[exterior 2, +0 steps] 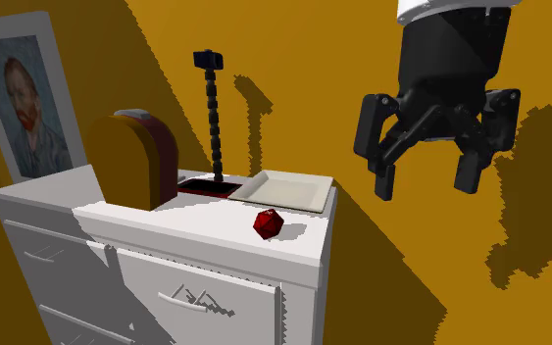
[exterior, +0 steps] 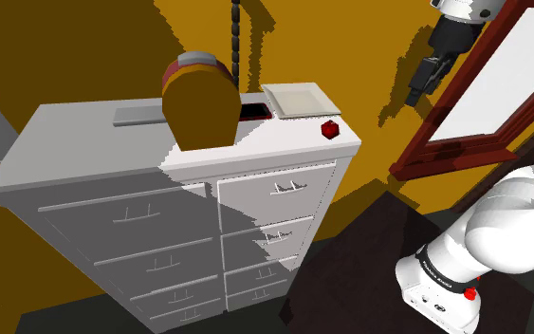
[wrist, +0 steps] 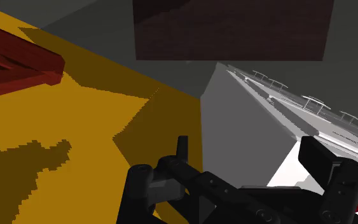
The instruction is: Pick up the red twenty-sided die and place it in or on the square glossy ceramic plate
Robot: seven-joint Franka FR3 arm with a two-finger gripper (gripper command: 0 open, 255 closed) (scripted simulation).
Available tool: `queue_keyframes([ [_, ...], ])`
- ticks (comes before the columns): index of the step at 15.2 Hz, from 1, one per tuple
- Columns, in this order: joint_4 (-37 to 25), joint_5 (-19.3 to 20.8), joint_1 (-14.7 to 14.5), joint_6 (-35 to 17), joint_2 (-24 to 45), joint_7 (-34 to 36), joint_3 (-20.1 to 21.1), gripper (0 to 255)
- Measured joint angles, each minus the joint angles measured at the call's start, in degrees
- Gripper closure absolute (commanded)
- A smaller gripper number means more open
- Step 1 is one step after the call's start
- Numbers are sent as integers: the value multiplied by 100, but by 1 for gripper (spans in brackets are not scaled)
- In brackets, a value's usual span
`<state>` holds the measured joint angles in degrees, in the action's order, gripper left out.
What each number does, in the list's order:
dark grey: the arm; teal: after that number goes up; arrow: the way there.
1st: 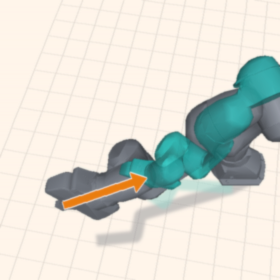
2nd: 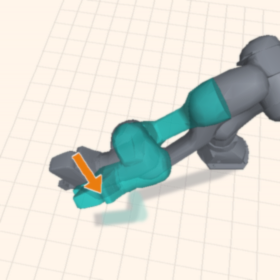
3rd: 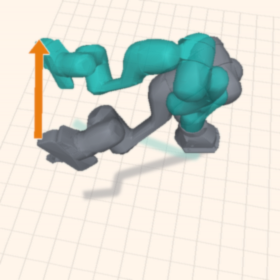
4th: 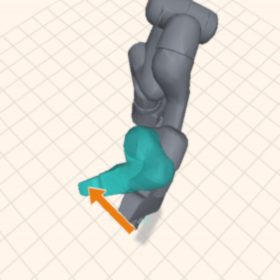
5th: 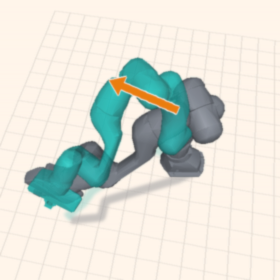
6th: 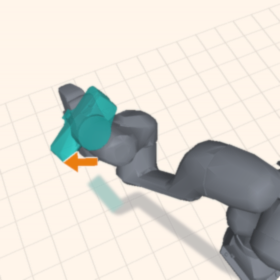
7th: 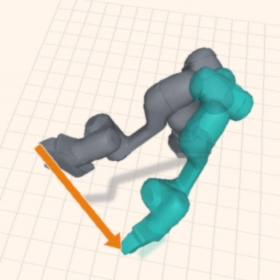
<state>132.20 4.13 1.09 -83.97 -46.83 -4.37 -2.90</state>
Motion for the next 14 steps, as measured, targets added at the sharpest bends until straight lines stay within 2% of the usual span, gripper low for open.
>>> queue_keyframes([
  [2,15,-40,-16,-57,46,46,36,0],
  [8,-37,-515,-228,-536,608,618,508,0],
  [14,-384,-945,-440,-1083,1476,1246,1041,0],
])
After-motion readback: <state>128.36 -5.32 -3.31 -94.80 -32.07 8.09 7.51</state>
